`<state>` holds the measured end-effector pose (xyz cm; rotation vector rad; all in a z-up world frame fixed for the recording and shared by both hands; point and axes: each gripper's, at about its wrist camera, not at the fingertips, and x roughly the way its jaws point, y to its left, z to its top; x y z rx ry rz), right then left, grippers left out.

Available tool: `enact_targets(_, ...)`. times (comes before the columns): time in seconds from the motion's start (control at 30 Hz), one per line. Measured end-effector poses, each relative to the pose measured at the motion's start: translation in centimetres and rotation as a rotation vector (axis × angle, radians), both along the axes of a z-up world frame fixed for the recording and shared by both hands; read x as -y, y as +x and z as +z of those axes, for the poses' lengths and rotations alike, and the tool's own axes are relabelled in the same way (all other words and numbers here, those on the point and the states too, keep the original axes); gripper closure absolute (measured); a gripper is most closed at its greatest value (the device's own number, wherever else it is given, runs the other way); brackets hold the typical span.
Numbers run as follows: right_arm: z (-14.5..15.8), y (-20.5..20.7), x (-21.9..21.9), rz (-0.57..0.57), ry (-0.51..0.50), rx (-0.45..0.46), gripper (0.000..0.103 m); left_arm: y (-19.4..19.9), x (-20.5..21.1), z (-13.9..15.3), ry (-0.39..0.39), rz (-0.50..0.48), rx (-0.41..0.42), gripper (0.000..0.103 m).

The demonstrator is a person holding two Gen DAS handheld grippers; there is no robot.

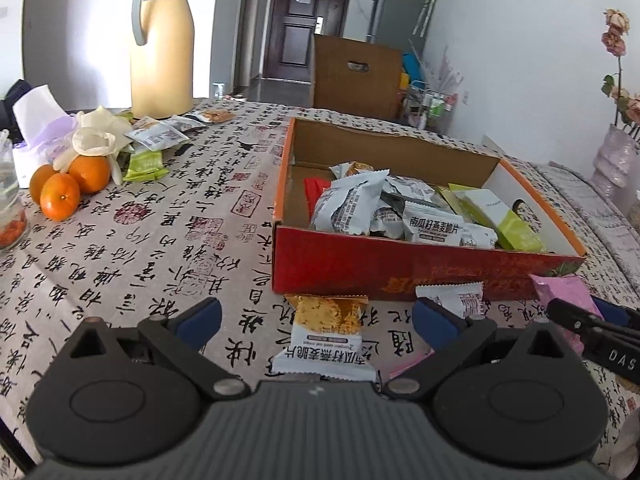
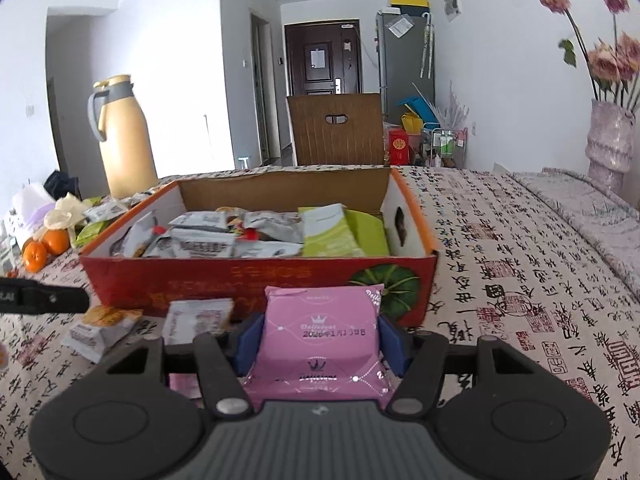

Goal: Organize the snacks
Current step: 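Grasp the pink packet with the right tool while the left tool grasps a pumpkin-seed crisp packet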

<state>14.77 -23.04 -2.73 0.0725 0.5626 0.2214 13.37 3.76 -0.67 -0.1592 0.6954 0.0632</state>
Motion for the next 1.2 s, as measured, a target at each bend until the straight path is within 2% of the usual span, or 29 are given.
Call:
enact_targets(0.1, -0.5, 0.2, 1.0, 0.011, 0.059, -0.011, 0.042, -0.1, 0.4, -0.2, 0.016, 0.023, -0.017, 0.000)
enact_targets(0.33, -1.1, 0.0, 1.5, 0.020, 0.106, 0.002, 0.042, 0.2, 1.2, -0.5, 0.060, 0.039, -0.040, 0.000)
enact_targets(0.57, -1.6, -0.1, 1.2, 0.018, 0.096, 0.005, 0.042, 1.9, 1.7, -2.1, 0.063, 0.064, -0.084, 0.000)
enact_targets(0.77, -1.8, -0.1, 0.8, 0.025, 0.083, -0.001, 0.042, 3.2, 2.7, -3.1, 0.074, 0.041, -0.113, 0.001)
enact_targets(0.83, -1.8, -0.2, 0.7, 0.025, 0.078, 0.003, 0.042, 3.5, 2.9, -3.4, 0.074, 0.039, -0.125, 0.006)
enact_targets(0.97, -1.9, -0.4, 0.4, 0.034, 0.062, 0.015, 0.045, 4.0, 3.1, -4.0, 0.073, 0.032, -0.140, 0.023)
enact_targets(1.03, -1.8, -0.4, 0.3, 0.037, 0.061, 0.019, 0.046, 3.9, 3.2, -3.9, 0.085, 0.029, -0.130, 0.036)
enact_targets(1.07, -1.8, -0.4, 0.3, 0.037, 0.059, 0.019, 0.046, 3.9, 3.3, -3.9, 0.088, 0.023, -0.123, 0.051)
enact_targets(1.1, -1.8, -0.4, 0.2, 0.039, 0.057, 0.018, 0.047, 3.7, 3.2, -3.8, 0.084, 0.020, -0.118, 0.059)
enact_targets(1.2, -1.9, -0.4, 0.0, 0.042, 0.043, 0.012, 0.050, 3.5, 3.2, -3.6, 0.078, 0.019, -0.111, 0.060)
